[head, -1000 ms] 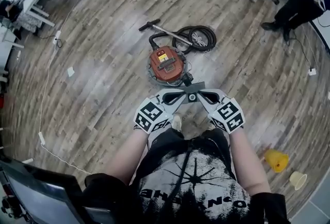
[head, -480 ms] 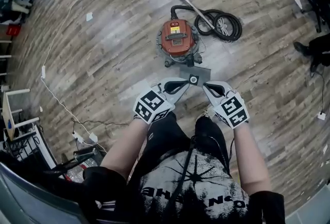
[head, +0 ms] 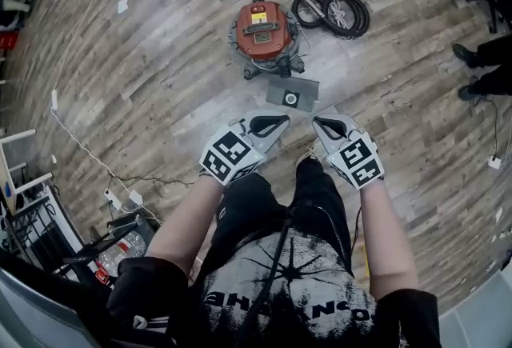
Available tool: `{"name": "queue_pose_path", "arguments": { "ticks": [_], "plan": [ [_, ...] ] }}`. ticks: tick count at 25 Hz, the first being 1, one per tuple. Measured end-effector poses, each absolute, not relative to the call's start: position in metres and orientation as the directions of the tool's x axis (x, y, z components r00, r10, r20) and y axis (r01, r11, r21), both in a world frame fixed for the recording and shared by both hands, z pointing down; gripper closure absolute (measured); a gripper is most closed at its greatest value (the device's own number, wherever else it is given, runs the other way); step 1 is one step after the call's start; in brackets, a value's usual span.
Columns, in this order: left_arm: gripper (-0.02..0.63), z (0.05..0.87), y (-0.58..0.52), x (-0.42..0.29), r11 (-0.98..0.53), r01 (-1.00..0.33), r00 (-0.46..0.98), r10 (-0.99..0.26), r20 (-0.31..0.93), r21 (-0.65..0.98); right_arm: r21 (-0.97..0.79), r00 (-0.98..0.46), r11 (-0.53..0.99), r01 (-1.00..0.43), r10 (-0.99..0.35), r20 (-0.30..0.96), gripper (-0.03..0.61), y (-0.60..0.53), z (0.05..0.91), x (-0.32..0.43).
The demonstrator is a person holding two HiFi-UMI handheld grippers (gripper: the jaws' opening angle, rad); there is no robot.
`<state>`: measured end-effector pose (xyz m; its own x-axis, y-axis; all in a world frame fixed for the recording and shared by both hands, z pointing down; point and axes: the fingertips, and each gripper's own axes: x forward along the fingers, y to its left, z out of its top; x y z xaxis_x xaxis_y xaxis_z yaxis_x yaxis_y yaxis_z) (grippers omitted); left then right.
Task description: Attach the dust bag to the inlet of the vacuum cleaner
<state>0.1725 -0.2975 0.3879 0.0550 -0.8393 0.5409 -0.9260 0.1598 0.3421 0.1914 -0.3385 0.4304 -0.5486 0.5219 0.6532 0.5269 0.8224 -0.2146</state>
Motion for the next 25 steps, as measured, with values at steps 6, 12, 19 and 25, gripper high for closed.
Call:
{"name": "queue_pose_path", "arguments": {
  "ticks": [6,12,19,25],
  "plan": [
    [0.614,0.414,-0.289,0.156,0.121,-0.934,0.092,-0.827,0.555,0.336,-0.232,-0.524,0.835,0.498,0.504,0.687,0.574,-0.327,0.485,0.185],
    [0.614,0.494,-0.276,0.138,0.113,-0.928,0.112,-0.824,0.555,0.355,-0.191,-0.469,0.815,0.547,0.487,0.736,0.574,-0.321,0.588,0.173],
    [0.614,0.653,-0.292,0.124,0.07,-0.931,0.15,-0.821,0.55,0.358,-0.153,-0.35,0.783,0.603,0.433,0.831,0.474,-0.323,0.796,0.174],
    [0.614,0.781,-0.306,0.122,-0.01,-0.94,0.212,-0.8,0.562,0.341,-0.079,-0.258,0.746,0.661,0.325,0.91,0.412,-0.332,0.981,0.184]
  ]
}}
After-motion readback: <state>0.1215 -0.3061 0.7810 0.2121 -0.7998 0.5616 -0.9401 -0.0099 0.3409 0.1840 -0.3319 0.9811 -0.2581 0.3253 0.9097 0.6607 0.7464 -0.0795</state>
